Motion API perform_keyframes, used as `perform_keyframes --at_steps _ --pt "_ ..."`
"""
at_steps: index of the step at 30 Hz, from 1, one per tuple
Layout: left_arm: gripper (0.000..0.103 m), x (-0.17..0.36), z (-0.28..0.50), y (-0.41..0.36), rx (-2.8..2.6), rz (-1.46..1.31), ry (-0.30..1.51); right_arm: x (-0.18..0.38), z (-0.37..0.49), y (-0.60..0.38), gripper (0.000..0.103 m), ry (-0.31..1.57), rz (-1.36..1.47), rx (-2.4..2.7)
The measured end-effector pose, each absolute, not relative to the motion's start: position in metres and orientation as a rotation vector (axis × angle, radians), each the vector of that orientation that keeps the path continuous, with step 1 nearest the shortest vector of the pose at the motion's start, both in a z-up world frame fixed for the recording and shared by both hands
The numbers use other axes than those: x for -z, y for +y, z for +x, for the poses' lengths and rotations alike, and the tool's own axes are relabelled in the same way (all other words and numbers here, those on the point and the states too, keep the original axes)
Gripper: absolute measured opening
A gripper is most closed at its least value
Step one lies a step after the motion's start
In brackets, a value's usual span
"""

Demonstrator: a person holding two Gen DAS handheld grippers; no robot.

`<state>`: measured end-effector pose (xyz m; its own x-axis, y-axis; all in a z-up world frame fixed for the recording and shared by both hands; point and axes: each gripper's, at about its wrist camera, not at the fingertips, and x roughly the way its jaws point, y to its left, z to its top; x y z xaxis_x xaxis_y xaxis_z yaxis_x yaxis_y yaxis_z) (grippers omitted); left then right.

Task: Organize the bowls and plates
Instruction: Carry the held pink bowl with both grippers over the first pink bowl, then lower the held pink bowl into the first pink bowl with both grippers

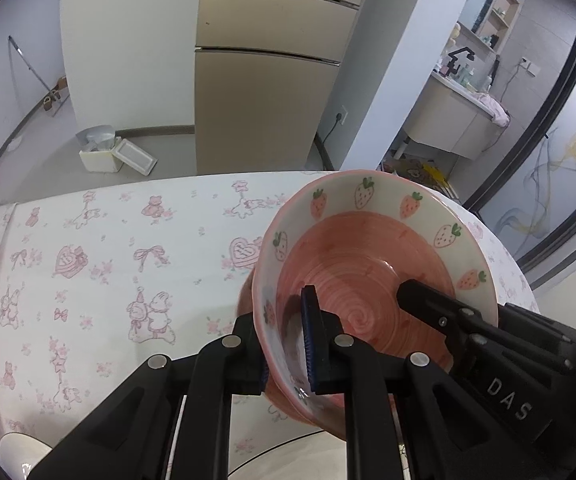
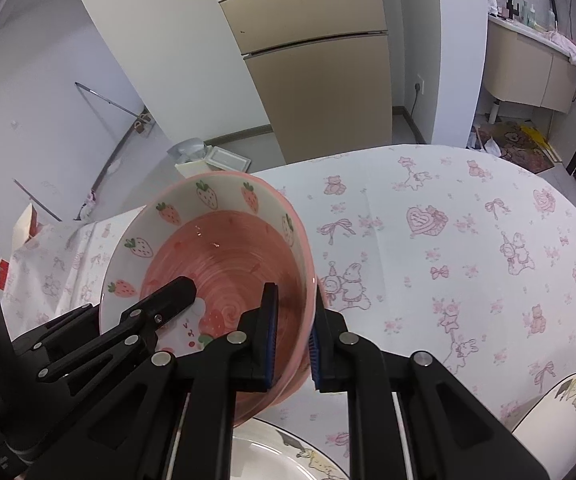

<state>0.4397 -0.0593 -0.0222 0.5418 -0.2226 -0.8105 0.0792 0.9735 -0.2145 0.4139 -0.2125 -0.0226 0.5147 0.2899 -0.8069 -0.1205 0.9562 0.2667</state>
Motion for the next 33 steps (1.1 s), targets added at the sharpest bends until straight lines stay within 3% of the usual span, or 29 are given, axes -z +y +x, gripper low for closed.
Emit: perform_keyframes --at_steps 13,33 --pt "0.014 0.030 0.440 -0.074 0.145 -0.055 0.971 0.034 0.421 -0.223 0.008 1.030 0.208 -0.230" --pt "0.010 0.018 0.441 -0.041 0.201 -0.185 0.978 0.029 0.416 -0.213 0.008 1.011 0.179 -0.255"
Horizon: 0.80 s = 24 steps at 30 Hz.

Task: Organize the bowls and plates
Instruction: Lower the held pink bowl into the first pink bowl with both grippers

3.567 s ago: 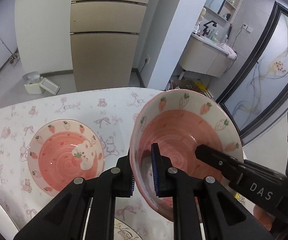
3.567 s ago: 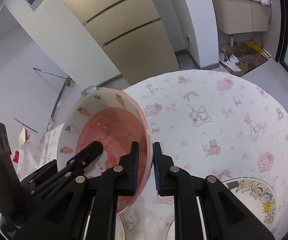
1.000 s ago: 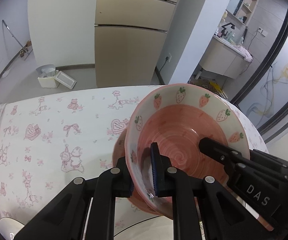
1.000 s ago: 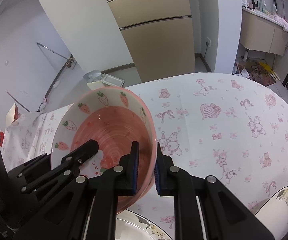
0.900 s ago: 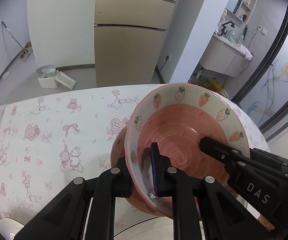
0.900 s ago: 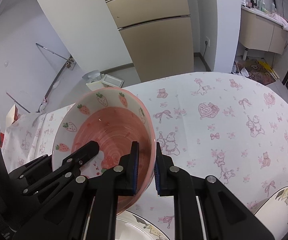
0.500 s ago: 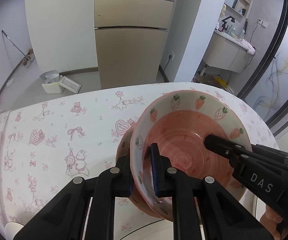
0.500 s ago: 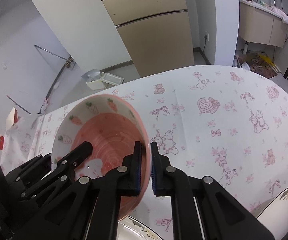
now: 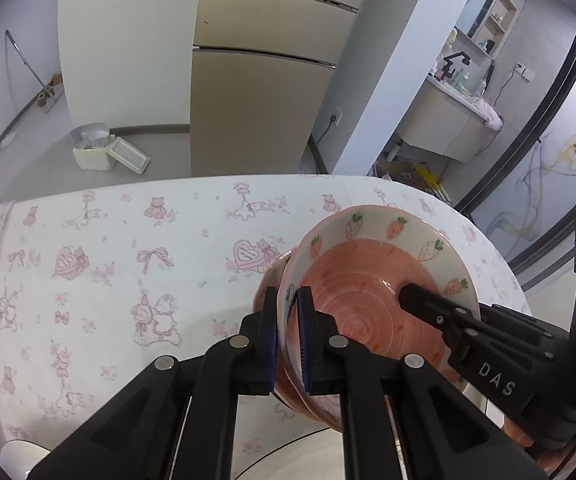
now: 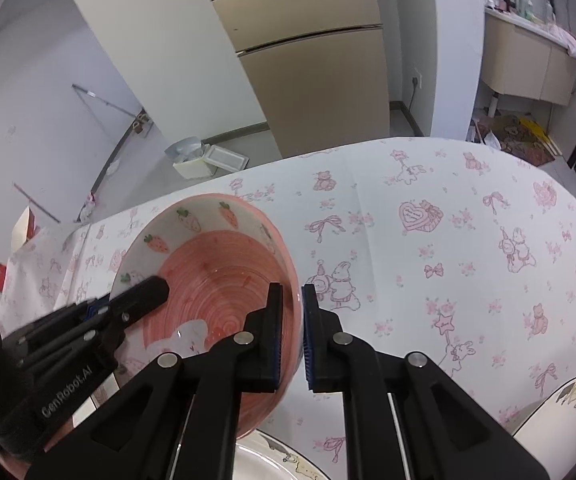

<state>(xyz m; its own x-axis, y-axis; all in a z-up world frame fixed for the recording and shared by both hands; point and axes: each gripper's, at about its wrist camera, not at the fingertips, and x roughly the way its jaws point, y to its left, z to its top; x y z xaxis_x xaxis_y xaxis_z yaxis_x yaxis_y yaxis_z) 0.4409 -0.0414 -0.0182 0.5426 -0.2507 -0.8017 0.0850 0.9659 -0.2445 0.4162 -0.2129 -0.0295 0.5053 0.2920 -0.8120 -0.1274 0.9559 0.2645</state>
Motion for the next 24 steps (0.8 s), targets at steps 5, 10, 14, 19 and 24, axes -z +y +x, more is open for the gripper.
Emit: perform_keyframes --at_steps 5,10,14,19,24 --pt "0.010 0.015 0.439 -0.038 0.176 -0.174 0.967 0.032 0.415 -0.204 0.008 1.005 0.153 -0.256" --pt "0.010 0.016 0.440 -0.035 0.165 -0.173 0.977 0.032 0.415 -0.200 0.008 1.003 0.139 -0.247" --pt "0.011 0.019 0.440 -0.041 0.145 -0.130 0.978 0.036 0.417 -0.199 0.008 1.015 0.135 -0.240" --pt "0.012 0.022 0.440 -0.043 0.140 -0.109 0.981 0.038 0.418 -0.198 0.008 1.016 0.117 -0.231" --pt "0.012 0.027 0.444 -0.037 0.164 -0.142 0.989 0.039 0.417 -0.196 0.012 1.014 0.110 -0.254"
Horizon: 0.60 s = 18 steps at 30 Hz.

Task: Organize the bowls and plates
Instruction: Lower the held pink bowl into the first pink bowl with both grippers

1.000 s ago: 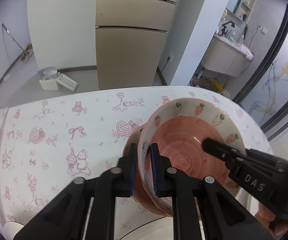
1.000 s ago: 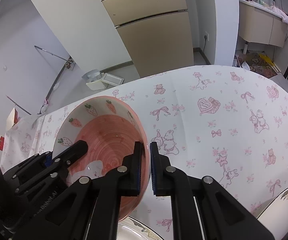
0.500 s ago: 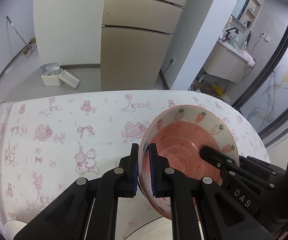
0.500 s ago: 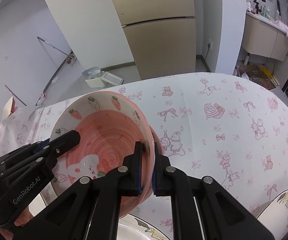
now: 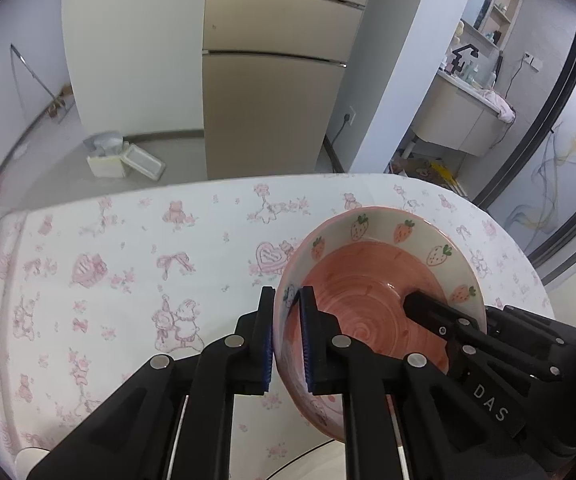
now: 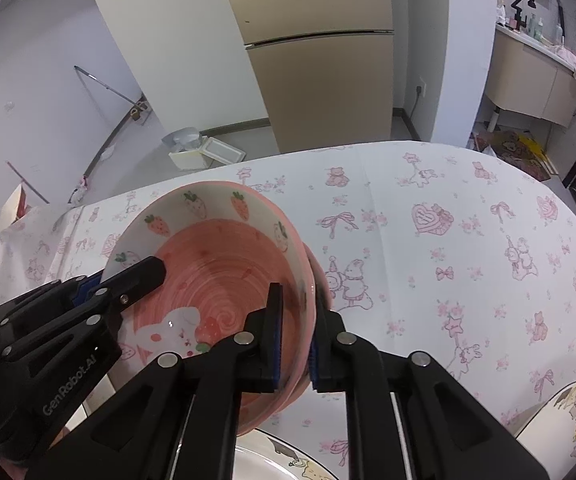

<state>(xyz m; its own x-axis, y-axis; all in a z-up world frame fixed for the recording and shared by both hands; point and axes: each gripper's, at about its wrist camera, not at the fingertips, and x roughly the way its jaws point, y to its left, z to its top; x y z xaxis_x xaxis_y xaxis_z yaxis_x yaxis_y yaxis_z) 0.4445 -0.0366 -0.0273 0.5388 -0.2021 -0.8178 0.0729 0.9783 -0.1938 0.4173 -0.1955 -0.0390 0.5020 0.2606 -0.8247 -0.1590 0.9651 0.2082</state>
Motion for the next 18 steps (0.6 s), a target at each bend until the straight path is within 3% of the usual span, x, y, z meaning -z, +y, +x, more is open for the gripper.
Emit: perform_keyframes --at_steps 7,18 --pt "0.012 0.032 0.446 -0.039 0.144 -0.121 0.998 0.038 0.418 -0.200 0.013 0.995 0.138 -0.266" --pt "0.011 0.029 0.447 -0.036 0.170 -0.135 0.953 0.035 0.408 -0.195 0.009 0.793 0.025 -0.297"
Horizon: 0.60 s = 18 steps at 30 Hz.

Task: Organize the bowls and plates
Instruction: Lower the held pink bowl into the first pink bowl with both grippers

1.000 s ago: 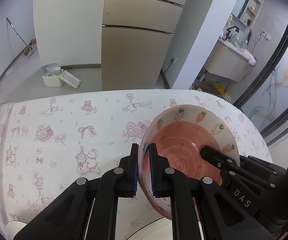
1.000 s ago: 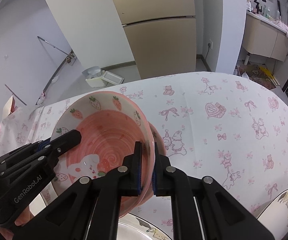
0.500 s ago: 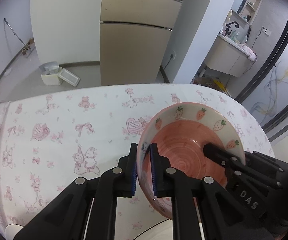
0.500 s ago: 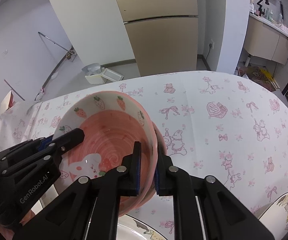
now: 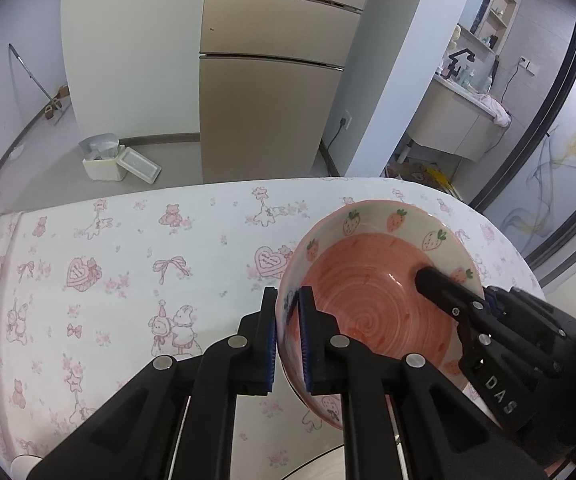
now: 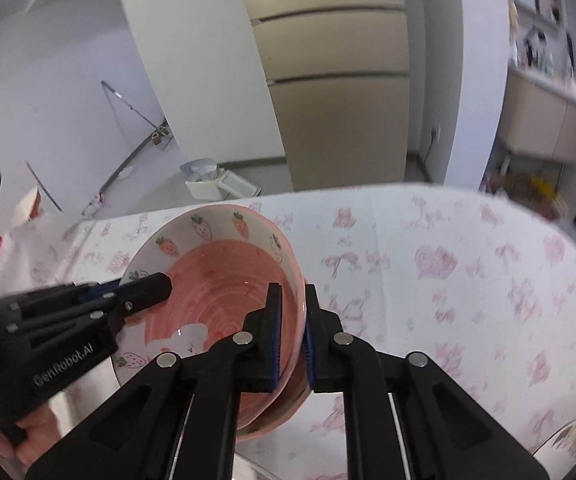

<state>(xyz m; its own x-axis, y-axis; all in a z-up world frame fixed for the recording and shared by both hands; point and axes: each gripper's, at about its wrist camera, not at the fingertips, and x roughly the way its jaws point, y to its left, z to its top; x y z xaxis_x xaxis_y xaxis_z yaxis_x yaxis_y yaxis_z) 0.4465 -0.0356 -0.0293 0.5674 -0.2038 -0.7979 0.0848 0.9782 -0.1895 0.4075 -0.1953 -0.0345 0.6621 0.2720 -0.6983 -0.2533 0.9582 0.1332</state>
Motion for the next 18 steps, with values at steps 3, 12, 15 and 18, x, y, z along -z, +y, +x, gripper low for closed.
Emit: perform_keyframes --at_steps 3,12,15,18 --pt "0.011 0.031 0.446 -0.038 0.171 -0.116 0.932 0.037 0.402 -0.189 0.010 0.722 -0.046 -0.282" --pt "0.011 0.032 0.445 -0.039 0.187 -0.097 0.918 0.044 0.400 -0.202 0.011 0.650 -0.010 -0.349" --pt "0.011 0.033 0.445 -0.041 0.188 -0.078 0.919 0.045 0.401 -0.202 0.010 0.657 -0.008 -0.346" --pt "0.011 0.034 0.446 -0.041 0.178 -0.093 0.917 0.042 0.406 -0.207 0.010 0.703 0.060 -0.347"
